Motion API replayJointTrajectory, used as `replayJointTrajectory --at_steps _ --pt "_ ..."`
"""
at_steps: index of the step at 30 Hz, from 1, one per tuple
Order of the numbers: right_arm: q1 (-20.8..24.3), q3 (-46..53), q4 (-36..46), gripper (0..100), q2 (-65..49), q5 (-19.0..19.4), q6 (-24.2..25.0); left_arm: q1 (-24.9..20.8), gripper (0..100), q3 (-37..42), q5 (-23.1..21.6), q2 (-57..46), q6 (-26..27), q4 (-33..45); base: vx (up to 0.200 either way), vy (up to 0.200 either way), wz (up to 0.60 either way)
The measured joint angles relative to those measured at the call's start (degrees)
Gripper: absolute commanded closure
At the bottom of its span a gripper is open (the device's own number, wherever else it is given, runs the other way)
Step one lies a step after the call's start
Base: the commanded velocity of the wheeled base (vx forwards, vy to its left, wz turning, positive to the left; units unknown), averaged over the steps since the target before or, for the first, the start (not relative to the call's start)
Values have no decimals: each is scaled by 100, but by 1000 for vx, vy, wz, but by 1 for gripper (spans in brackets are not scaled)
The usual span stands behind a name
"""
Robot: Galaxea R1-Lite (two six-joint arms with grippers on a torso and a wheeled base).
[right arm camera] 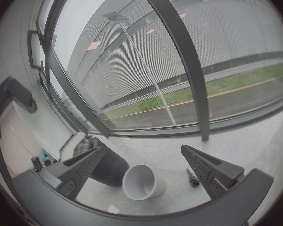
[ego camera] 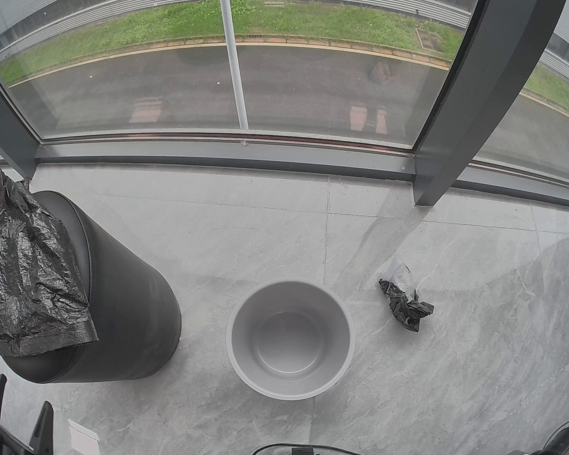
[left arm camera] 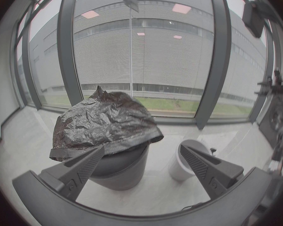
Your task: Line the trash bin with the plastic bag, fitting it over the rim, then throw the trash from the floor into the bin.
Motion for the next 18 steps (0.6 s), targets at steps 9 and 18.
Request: replayJointTrajectory --at_steps 9,18 --pt "614 -72 -725 0 780 107 256 -254 0 -1820 -463 610 -761 382 0 0 0" --pt "807 -44 -983 0 1157 151 273 -430 0 -2324 -914 1368 1634 552 0 0 0"
